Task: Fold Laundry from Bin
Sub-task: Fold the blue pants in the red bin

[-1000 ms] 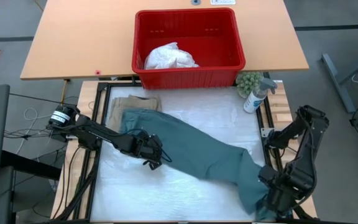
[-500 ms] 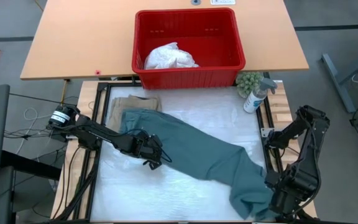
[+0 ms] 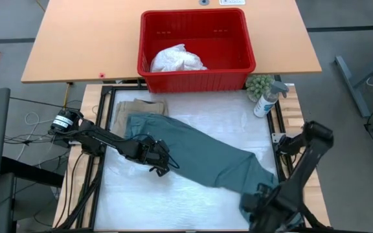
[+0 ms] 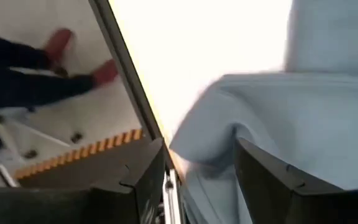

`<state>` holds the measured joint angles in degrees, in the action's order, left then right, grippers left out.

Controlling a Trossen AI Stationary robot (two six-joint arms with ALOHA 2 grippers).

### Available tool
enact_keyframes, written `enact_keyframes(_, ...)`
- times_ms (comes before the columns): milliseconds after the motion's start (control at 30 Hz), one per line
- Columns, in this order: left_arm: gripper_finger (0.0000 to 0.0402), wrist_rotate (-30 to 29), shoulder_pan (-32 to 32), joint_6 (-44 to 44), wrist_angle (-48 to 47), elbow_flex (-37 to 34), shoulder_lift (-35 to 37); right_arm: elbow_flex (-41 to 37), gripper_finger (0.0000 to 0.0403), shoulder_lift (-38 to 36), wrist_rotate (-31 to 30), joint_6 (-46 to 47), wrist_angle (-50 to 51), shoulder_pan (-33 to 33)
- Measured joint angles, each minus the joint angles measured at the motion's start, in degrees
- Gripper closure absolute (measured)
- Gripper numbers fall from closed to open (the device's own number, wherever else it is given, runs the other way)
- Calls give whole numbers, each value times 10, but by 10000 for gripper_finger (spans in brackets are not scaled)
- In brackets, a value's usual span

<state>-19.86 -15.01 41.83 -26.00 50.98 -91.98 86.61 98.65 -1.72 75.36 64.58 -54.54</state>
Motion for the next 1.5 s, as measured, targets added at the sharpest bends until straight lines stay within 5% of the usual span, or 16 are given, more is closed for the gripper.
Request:
enact_keyframes(567, 175, 13, 0, 11, 0, 0, 0, 0, 186, 159, 37, 138, -46, -26)
enact_keyframes(1133, 175, 14, 0, 7, 0, 0, 0, -2, 194, 170, 44, 162, -29, -47)
enact_keyframes(1333, 175, 14, 0, 6, 0, 0, 0, -29, 256, 170, 70, 159, -85, -42)
enact_keyframes(1500, 175, 15, 0, -1, 0, 0, 0, -17, 376, 169, 107, 144, -91, -36)
